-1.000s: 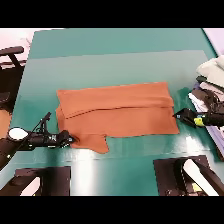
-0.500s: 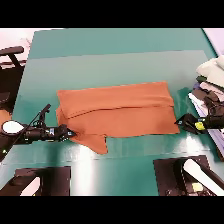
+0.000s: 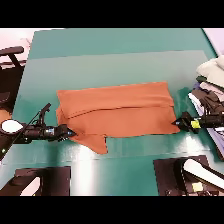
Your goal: Fold the shirts.
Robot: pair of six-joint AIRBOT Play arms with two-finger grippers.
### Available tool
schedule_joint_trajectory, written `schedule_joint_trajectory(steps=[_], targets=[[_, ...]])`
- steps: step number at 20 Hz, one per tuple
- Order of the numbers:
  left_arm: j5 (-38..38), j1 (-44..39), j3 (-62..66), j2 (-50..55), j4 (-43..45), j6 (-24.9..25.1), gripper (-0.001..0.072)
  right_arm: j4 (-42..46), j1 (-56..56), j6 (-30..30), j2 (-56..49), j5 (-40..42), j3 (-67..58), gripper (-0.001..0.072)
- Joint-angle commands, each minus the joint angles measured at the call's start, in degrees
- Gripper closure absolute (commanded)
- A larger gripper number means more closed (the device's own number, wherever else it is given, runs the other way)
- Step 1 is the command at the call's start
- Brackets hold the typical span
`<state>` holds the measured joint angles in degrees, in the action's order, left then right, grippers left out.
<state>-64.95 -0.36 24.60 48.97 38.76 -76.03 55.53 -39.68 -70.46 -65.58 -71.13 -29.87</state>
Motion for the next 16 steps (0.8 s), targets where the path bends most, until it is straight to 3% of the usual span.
schedule_joint_trajectory(steps=[1,4,8,11,13,16], targets=[[-1.3,0.0,0.5,-0.1,-0.7,0.1,0.0685,-2.1,0.0,0.2,2.3,-1.4,-0.1,0.0691],[-8.9,0.0,5.1,-0.3,-4.2,2.7,0.0686,-7.4,0.0,0.3,9.9,-4.0,-0.1,0.0692],[-12.1,1.4,12.4,-5.7,-2.5,0.0,0.0686,-23.5,0.0,0.9,19.1,-3.8,-1.3,0.0692],[-13.0,5.3,15.5,-10.1,3.2,-2.1,0.0685,-22.8,1.7,-0.4,21.8,-2.2,-8.4,0.0692],[-10.5,6.5,15.7,-10.0,3.7,-1.9,0.0684,-22.5,4.6,-0.7,20.1,1.4,-13.0,0.0692],[1.7,6.5,15.7,-8.7,4.1,2.4,0.0684,-22.3,10.2,0.2,12.5,8.0,-19.5,0.0692]])
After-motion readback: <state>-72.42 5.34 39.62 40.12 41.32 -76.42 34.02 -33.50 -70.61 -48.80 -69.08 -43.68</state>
